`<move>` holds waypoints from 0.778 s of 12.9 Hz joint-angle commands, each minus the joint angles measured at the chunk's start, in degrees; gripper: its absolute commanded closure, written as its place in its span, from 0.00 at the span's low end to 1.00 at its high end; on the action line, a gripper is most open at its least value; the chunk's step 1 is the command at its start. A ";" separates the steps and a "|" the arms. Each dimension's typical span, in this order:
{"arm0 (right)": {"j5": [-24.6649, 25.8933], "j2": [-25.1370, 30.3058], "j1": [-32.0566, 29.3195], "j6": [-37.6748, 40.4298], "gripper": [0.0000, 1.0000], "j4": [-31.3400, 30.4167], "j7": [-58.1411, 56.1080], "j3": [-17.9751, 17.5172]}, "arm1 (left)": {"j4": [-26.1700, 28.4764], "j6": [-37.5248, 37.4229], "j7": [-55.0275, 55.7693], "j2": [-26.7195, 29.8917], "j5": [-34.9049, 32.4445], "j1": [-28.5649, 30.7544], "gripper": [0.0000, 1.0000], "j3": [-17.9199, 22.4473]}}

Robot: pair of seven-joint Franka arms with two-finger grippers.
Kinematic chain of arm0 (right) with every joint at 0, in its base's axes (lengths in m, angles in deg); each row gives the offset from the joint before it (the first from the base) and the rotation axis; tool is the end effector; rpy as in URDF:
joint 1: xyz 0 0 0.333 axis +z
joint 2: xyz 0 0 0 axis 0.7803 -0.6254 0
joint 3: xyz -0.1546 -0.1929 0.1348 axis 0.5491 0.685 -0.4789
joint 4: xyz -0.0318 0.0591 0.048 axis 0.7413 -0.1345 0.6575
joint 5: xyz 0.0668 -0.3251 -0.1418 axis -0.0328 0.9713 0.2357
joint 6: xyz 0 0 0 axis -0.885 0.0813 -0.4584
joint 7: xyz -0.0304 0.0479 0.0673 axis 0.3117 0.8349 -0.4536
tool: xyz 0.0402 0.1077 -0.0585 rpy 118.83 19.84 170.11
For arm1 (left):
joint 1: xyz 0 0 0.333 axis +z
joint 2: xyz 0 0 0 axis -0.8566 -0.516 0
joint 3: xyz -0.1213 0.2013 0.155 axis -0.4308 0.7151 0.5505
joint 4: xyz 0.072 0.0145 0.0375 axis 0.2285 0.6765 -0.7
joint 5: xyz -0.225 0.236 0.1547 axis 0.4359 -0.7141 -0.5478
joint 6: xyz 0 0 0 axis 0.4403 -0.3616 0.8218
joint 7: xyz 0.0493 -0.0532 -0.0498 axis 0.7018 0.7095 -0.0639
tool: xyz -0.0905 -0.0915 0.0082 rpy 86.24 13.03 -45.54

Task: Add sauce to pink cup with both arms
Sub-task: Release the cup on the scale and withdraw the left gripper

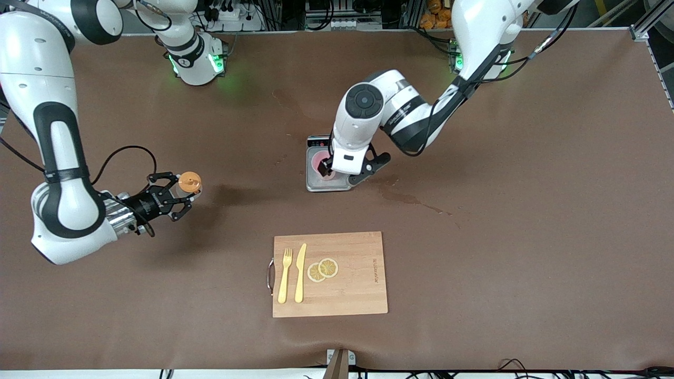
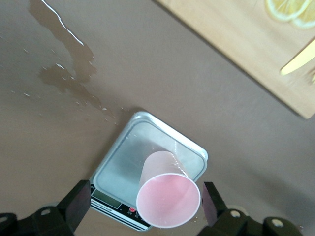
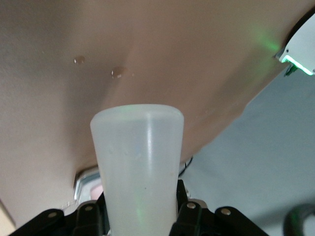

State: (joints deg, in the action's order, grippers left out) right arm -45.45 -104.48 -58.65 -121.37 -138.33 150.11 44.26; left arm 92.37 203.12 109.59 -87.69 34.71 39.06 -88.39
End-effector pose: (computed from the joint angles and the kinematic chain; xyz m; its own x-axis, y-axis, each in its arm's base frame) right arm 0.5688 0.0390 0.2265 -0.0702 -0.7133 -0.6973 -0.7737 -0.4023 0.4895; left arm 0.4408 -0.4707 0.3207 0.8021 0.5835 -0.1274 0.5946 -0.8002 0.0787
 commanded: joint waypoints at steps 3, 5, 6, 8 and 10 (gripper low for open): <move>3.68 4.16 7.79 -1.51 0.50 -0.66 10.75 0.73 | 0.96 -4.69 -4.81 7.26 -1.17 8.43 0.00 0.03; 3.42 4.16 9.47 -2.38 0.50 0.39 14.81 0.47 | 0.87 -6.19 -14.12 9.02 -0.73 12.91 0.00 -0.06; 2.98 4.16 10.00 -3.09 0.51 0.40 15.61 0.47 | 0.87 -7.24 -16.95 10.07 -0.38 15.02 0.00 -0.15; 2.80 4.16 12.62 -3.79 0.51 0.66 20.42 0.29 | 0.78 -12.06 -24.58 12.09 -0.38 18.10 0.00 -0.15; 3.59 4.16 15.62 -5.37 0.53 1.10 25.44 0.38 | 0.87 -15.24 -35.03 14.11 -0.38 22.23 0.00 -0.15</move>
State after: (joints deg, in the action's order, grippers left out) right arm -42.44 -101.70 -45.96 -126.35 -137.61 170.47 44.18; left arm 92.22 190.99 82.19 -76.80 34.50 58.17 -88.07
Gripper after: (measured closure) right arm 0.529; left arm 0.000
